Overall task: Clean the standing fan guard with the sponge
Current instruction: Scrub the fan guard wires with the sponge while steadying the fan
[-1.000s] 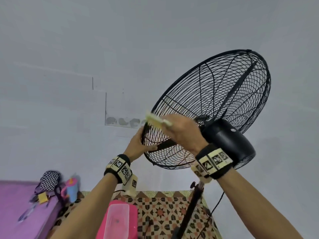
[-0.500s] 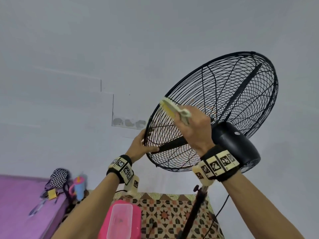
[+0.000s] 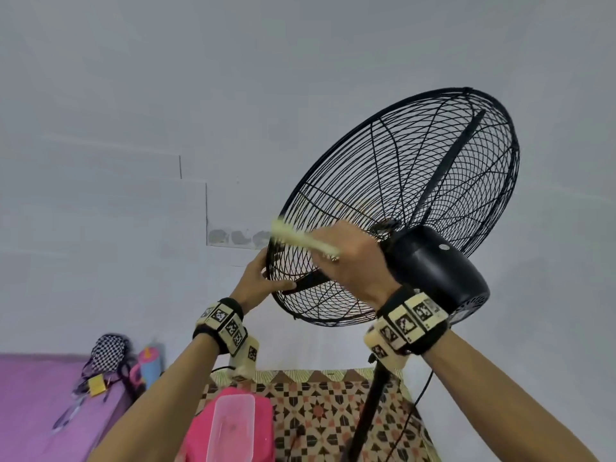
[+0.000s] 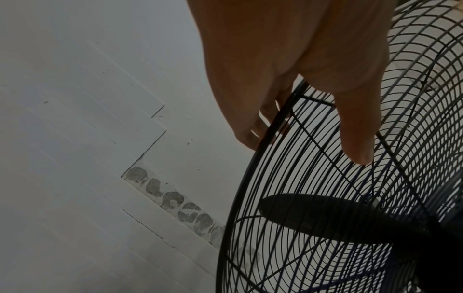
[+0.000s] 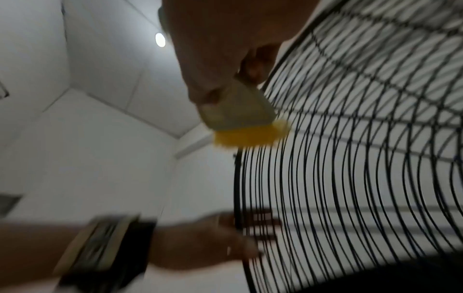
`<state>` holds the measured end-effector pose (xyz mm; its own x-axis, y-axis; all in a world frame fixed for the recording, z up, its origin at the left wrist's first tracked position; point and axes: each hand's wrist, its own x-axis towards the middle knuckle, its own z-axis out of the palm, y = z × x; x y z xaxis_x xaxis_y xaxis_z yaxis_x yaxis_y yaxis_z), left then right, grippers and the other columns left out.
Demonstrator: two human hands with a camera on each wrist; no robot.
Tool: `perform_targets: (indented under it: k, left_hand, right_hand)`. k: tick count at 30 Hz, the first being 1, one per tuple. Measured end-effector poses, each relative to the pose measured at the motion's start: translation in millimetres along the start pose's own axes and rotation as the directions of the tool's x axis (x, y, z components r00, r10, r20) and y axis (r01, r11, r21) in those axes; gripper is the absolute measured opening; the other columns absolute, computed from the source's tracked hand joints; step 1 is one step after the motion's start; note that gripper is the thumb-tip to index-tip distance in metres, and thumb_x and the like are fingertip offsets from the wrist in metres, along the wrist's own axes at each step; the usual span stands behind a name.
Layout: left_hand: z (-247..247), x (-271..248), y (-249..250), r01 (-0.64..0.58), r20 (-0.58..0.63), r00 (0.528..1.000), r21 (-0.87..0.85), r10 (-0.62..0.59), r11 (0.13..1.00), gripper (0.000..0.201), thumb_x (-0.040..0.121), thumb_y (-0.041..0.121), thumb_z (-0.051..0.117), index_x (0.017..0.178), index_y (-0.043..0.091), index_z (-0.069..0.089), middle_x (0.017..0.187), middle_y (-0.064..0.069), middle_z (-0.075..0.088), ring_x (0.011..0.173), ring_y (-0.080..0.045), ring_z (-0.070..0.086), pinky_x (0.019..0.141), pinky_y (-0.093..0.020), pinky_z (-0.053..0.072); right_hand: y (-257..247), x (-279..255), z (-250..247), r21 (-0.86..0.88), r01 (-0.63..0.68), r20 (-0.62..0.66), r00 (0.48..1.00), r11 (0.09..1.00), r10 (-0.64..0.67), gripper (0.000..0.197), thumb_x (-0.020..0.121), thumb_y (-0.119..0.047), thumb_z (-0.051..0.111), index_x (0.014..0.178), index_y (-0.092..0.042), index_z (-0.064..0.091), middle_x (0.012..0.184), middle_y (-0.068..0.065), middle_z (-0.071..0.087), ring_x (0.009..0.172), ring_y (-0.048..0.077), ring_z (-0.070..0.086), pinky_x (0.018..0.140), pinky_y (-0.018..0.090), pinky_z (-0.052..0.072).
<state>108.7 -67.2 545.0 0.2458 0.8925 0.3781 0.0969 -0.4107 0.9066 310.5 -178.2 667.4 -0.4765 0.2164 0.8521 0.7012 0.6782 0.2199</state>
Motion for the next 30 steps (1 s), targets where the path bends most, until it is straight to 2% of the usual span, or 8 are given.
perform_targets:
  k: [3,7,10,15,17,23,28,30]
  left_hand:
    - [-2,-3,3,-0.020,0.010,1.000,0.004,0.020,1.000,0.089,0.064,0.027,0.098,0.141,0.015,0.055,0.132,-0.001,0.067,0.122,-0.012,0.063,0.104,-0.034,0.054]
    - [-1,-2,5,0.007,-0.002,1.000,-0.008,-0.007,1.000,0.081,0.073,0.003,0.092,0.143,0.017,0.053,0.131,0.011,0.066,0.114,0.012,0.059,0.106,-0.030,0.048]
    - [1,0,4,0.013,0.000,1.000,-0.002,-0.013,1.000,0.083,0.075,0.000,0.090,0.145,0.022,0.051,0.132,0.019,0.061,0.113,0.019,0.056,0.099,-0.016,0.045]
    - [2,-7,4,-0.019,-0.017,1.000,-0.015,0.018,1.000,0.084,0.072,0.005,0.094,0.144,0.022,0.053,0.135,0.009,0.064,0.125,0.000,0.058,0.103,-0.023,0.049]
    - [3,-7,6,-0.010,-0.013,1.000,-0.022,0.010,1.000,0.082,0.072,0.003,0.093,0.141,0.025,0.054,0.132,0.011,0.066,0.119,0.006,0.059,0.101,-0.023,0.049]
    - [2,-5,9,0.027,-0.010,1.000,-0.024,-0.028,0.999,0.085,0.074,0.002,0.091,0.146,0.025,0.052,0.136,0.018,0.060,0.113,0.021,0.055,0.098,-0.017,0.044]
    - [-1,-6,12,0.017,-0.016,1.000,0.003,-0.017,1.000,0.092,0.064,0.017,0.098,0.144,0.025,0.055,0.136,0.012,0.065,0.124,0.004,0.057,0.104,-0.028,0.048]
    - [-1,-8,15,0.019,-0.014,1.000,0.015,-0.019,1.000,0.088,0.068,0.010,0.096,0.144,0.026,0.054,0.136,0.014,0.064,0.121,0.010,0.056,0.104,-0.028,0.046]
  right_hand:
    - [6,-31,20,0.003,0.248,0.434,0.872,0.969,-0.225,0.025,0.091,-0.018,0.069,0.114,-0.011,0.074,0.099,0.005,0.076,0.081,0.021,0.063,0.052,0.036,0.057]
    - [28,3,-9,0.009,0.069,0.110,0.991,0.998,-0.070,0.025,0.097,-0.021,0.066,0.117,-0.008,0.075,0.093,0.004,0.077,0.073,0.011,0.059,0.056,0.021,0.052]
    - [35,13,-31,-0.005,-0.035,-0.110,0.993,0.999,0.034,0.026,0.100,-0.021,0.066,0.119,-0.006,0.073,0.092,0.003,0.075,0.078,-0.001,0.049,0.066,0.010,0.046]
    - [19,-32,8,0.081,0.138,0.366,0.917,0.987,-0.159,0.030,0.097,-0.026,0.057,0.116,-0.012,0.076,0.093,0.004,0.077,0.077,0.018,0.065,0.057,0.031,0.058]
    - [24,-26,6,0.099,0.061,0.352,0.931,0.993,-0.093,0.033,0.099,-0.029,0.054,0.119,-0.012,0.075,0.093,0.003,0.077,0.075,0.019,0.065,0.056,0.034,0.058]
    - [44,-10,-33,0.130,-0.120,-0.099,0.986,0.984,0.133,0.027,0.101,-0.028,0.066,0.124,-0.015,0.072,0.096,0.002,0.077,0.073,0.010,0.062,0.061,0.025,0.053]
    - [33,-47,0,0.101,-0.033,0.367,0.930,0.994,-0.007,0.030,0.096,-0.026,0.061,0.121,-0.017,0.075,0.101,0.001,0.078,0.081,0.018,0.065,0.063,0.038,0.059]
    - [37,-35,-5,0.092,-0.068,0.321,0.947,0.993,0.035,0.029,0.097,-0.026,0.062,0.122,-0.017,0.075,0.100,0.000,0.078,0.080,0.017,0.064,0.063,0.038,0.058]
